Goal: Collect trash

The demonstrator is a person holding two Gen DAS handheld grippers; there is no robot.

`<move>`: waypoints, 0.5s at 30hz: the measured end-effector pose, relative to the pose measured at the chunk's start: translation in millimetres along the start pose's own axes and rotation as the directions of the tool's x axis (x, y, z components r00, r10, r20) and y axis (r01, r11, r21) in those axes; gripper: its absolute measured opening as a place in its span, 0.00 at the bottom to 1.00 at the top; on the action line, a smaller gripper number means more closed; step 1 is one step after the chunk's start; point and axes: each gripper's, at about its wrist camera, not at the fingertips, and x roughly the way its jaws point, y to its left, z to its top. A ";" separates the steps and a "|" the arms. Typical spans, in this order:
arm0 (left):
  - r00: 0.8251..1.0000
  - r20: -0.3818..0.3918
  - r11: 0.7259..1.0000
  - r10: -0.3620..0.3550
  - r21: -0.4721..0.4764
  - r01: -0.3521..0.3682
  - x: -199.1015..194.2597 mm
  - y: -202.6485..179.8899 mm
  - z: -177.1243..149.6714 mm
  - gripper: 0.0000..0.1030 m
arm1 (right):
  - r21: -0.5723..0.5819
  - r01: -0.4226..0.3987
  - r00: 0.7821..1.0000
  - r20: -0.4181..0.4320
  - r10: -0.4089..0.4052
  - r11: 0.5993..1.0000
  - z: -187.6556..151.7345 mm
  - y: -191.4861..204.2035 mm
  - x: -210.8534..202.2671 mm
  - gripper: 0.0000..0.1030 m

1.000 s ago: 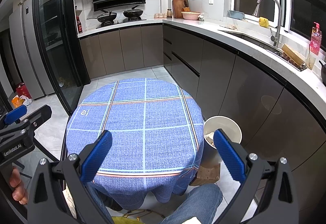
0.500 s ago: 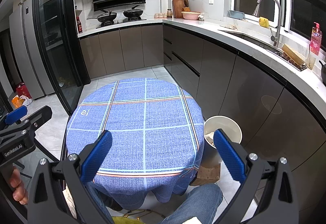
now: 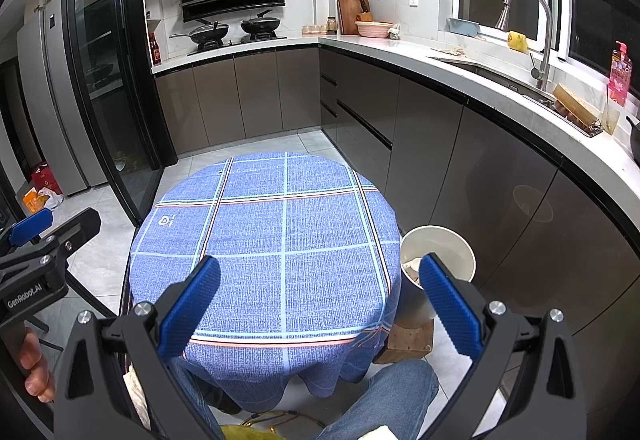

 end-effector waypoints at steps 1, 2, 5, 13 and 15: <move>1.000 0.000 1.000 0.000 0.000 0.000 -0.1 -0.2 -0.1 0.92 | -0.001 0.000 1.000 0.000 0.000 1.000 0.0 0.0 0.0 0.97; 1.000 0.000 1.000 0.001 0.000 -0.001 -0.1 -0.5 -0.1 0.92 | 0.000 0.000 1.000 0.000 0.000 1.000 0.1 -0.4 -0.2 0.97; 1.000 -0.002 1.000 -0.002 -0.001 0.002 0.2 -0.8 -0.4 0.92 | 0.000 0.001 1.000 -0.001 -0.001 1.000 0.0 0.2 0.2 0.97; 1.000 -0.006 1.000 -0.006 -0.001 0.006 2.2 0.5 -2.0 0.92 | 0.002 0.001 1.000 -0.002 -0.001 1.000 -1.0 1.1 0.3 0.97; 1.000 -0.008 1.000 -0.007 -0.002 0.007 2.8 1.0 -2.3 0.92 | 0.001 0.001 1.000 -0.001 -0.001 1.000 -0.8 0.8 0.1 0.97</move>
